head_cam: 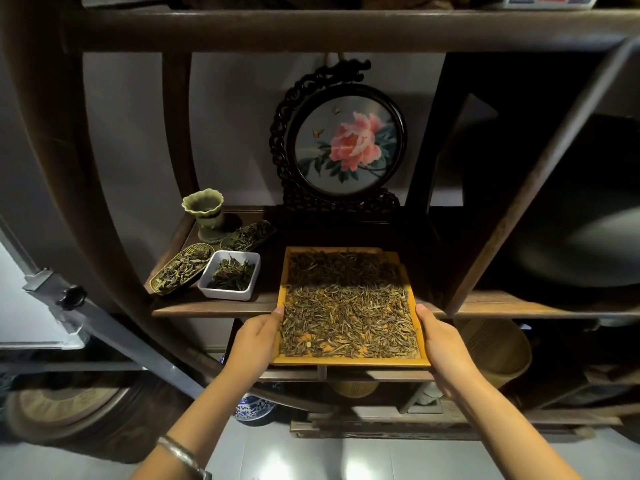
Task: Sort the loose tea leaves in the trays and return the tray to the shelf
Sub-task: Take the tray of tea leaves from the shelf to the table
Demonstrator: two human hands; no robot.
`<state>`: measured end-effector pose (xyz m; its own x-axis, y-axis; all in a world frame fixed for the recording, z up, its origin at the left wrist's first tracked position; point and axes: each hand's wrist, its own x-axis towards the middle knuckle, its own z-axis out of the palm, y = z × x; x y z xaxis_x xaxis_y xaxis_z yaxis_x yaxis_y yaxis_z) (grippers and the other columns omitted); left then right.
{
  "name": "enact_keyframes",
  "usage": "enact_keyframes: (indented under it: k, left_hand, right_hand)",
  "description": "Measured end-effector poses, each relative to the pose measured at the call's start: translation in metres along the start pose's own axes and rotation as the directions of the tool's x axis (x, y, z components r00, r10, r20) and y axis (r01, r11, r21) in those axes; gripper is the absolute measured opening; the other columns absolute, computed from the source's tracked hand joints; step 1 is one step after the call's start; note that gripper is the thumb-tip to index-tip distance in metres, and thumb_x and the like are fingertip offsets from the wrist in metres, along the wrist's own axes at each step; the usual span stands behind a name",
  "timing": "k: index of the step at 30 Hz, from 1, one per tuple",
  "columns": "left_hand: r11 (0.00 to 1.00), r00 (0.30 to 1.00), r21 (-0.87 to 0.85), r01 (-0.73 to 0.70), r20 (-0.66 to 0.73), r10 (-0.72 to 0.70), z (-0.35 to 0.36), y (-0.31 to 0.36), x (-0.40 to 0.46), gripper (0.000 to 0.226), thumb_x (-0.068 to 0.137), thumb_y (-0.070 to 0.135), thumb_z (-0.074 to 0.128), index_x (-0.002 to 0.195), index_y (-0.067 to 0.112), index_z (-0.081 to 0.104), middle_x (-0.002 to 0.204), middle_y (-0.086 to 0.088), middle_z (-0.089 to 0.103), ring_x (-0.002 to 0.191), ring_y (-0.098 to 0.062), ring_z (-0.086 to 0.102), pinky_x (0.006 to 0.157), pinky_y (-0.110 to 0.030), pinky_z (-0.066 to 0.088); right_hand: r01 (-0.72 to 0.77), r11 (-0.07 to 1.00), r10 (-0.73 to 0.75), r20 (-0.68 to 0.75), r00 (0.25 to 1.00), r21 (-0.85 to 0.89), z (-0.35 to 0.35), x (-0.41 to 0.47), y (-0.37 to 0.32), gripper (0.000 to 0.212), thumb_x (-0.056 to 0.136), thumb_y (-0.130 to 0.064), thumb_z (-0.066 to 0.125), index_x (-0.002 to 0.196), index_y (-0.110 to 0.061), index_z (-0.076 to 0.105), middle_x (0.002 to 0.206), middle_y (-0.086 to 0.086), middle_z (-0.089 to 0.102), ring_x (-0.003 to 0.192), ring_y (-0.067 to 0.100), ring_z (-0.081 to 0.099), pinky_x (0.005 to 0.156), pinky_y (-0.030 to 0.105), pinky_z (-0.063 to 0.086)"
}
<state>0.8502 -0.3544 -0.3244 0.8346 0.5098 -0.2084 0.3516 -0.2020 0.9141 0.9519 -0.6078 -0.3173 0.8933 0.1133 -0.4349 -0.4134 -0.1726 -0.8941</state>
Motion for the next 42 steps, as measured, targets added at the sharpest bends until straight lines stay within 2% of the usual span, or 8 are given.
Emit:
enact_keyframes:
  k: [4,8,14,19,23,27,32,42]
  left_hand:
    - [0.999,0.997,-0.016,0.035,0.063,-0.034,-0.007,-0.01,-0.018,0.054,0.101,0.036,0.042,0.077,-0.008,0.062,0.073,-0.01,0.067,0.07,-0.026,0.062,0.071,-0.033,0.046]
    - [0.995,0.992,-0.065,0.08,0.098,-0.074,-0.009,-0.015,-0.038,0.049,0.102,0.033,0.043,0.091,-0.006,0.07,0.083,-0.015,0.076,0.083,-0.034,0.072,0.084,-0.045,0.054]
    - [0.992,0.996,-0.105,0.075,0.054,-0.07,-0.006,-0.014,-0.051,0.046,0.101,0.028,0.045,0.09,-0.01,0.068,0.084,-0.02,0.074,0.087,-0.038,0.069,0.087,-0.052,0.053]
    - [0.993,1.0,-0.116,0.031,0.003,-0.031,-0.011,-0.01,-0.048,0.05,0.101,0.029,0.045,0.09,-0.018,0.059,0.09,-0.036,0.065,0.091,-0.049,0.062,0.089,-0.059,0.047]
    - [0.995,0.999,-0.099,-0.001,-0.04,-0.003,-0.016,-0.009,-0.046,0.051,0.1,0.033,0.047,0.086,-0.014,0.062,0.084,-0.031,0.066,0.087,-0.043,0.065,0.087,-0.057,0.047]
    - [0.997,0.998,-0.076,-0.009,-0.06,0.004,-0.022,-0.009,-0.05,0.049,0.1,0.035,0.046,0.086,-0.006,0.068,0.083,-0.022,0.072,0.086,-0.041,0.067,0.084,-0.053,0.051]
    - [0.998,0.996,-0.051,-0.043,-0.081,0.038,-0.036,-0.005,-0.055,0.058,0.1,0.04,0.044,0.087,-0.015,0.059,0.09,-0.037,0.062,0.088,-0.049,0.061,0.086,-0.058,0.047]
    - [0.994,0.994,0.012,-0.107,0.0,0.107,-0.046,-0.008,-0.06,0.049,0.099,0.04,0.045,0.079,0.004,0.071,0.077,-0.008,0.074,0.079,-0.031,0.069,0.076,-0.044,0.052]
  right_hand:
    - [0.012,1.0,-0.012,0.02,1.0,-0.017,-0.008,-0.016,0.013,0.044,0.097,-0.046,0.042,0.095,-0.017,0.074,0.092,0.007,0.076,0.089,0.024,0.072,0.085,0.04,0.052]
    - [-0.022,0.999,0.023,0.025,0.999,-0.038,-0.015,-0.029,0.023,0.048,0.097,-0.046,0.042,0.093,-0.012,0.075,0.088,0.011,0.075,0.088,0.032,0.071,0.09,0.051,0.051]
    - [0.021,0.998,-0.022,-0.016,1.0,-0.056,-0.014,-0.037,0.032,0.049,0.095,-0.049,0.043,0.08,-0.017,0.076,0.081,0.003,0.076,0.08,0.02,0.073,0.083,0.042,0.053]
    - [0.088,0.993,-0.09,-0.027,0.996,-0.078,-0.009,-0.035,0.027,0.053,0.097,-0.046,0.043,0.08,-0.007,0.073,0.077,0.009,0.075,0.078,0.029,0.071,0.08,0.051,0.053]
    - [0.15,0.989,-0.151,-0.013,0.989,-0.01,-0.003,-0.037,0.021,0.046,0.096,-0.044,0.046,0.077,-0.015,0.076,0.079,0.004,0.076,0.076,0.019,0.073,0.067,0.036,0.051]
    - [0.177,0.984,-0.177,0.005,0.984,-0.025,0.002,-0.038,0.019,0.041,0.095,-0.046,0.047,0.073,-0.027,0.076,0.079,0.0,0.076,0.074,0.015,0.072,0.068,0.034,0.05]
    - [0.204,0.977,-0.203,0.014,0.979,-0.061,0.011,-0.044,0.014,0.041,0.095,-0.051,0.044,0.078,-0.03,0.075,0.081,-0.001,0.076,0.081,0.018,0.072,0.082,0.046,0.054]
    - [0.244,0.97,-0.243,-0.071,0.967,-0.003,0.009,-0.08,0.027,0.039,0.096,-0.046,0.045,0.071,-0.038,0.074,0.074,-0.005,0.075,0.068,0.009,0.071,0.059,0.025,0.048]
